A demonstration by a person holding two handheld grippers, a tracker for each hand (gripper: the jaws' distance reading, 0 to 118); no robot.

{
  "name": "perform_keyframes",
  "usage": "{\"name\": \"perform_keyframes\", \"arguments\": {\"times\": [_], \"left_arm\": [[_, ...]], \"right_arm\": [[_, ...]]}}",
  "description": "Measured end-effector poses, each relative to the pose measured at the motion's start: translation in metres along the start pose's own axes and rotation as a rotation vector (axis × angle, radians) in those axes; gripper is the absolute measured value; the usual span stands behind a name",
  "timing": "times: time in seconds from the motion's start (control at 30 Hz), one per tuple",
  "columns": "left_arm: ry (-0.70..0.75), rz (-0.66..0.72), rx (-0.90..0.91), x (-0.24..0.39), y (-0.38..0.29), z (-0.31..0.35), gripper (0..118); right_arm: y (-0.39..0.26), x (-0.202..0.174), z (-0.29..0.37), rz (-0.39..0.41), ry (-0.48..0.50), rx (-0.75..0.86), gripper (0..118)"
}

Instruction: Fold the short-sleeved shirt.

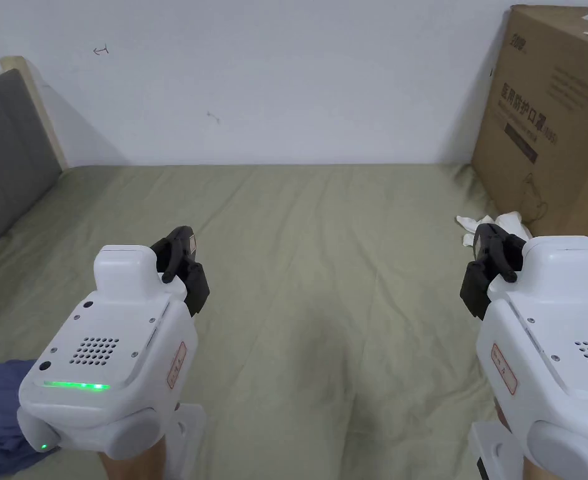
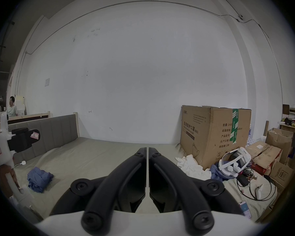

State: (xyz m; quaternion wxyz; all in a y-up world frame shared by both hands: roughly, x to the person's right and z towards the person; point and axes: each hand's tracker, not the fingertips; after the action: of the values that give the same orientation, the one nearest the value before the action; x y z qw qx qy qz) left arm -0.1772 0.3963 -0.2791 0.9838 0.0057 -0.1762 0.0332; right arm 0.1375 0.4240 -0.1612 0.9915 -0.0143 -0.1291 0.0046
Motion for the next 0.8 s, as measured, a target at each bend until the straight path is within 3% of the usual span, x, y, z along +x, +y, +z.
{"name": "perform_keyframes", "arguments": {"times": [0.8], "left_arm": [[0.021, 0.013, -0.003, -0.0038, 0.0013, 0.0005, 4]], "right_arm": [[0.0015, -0.0005, -0.0007, 0.006, 0.007, 0.003, 4]]}}
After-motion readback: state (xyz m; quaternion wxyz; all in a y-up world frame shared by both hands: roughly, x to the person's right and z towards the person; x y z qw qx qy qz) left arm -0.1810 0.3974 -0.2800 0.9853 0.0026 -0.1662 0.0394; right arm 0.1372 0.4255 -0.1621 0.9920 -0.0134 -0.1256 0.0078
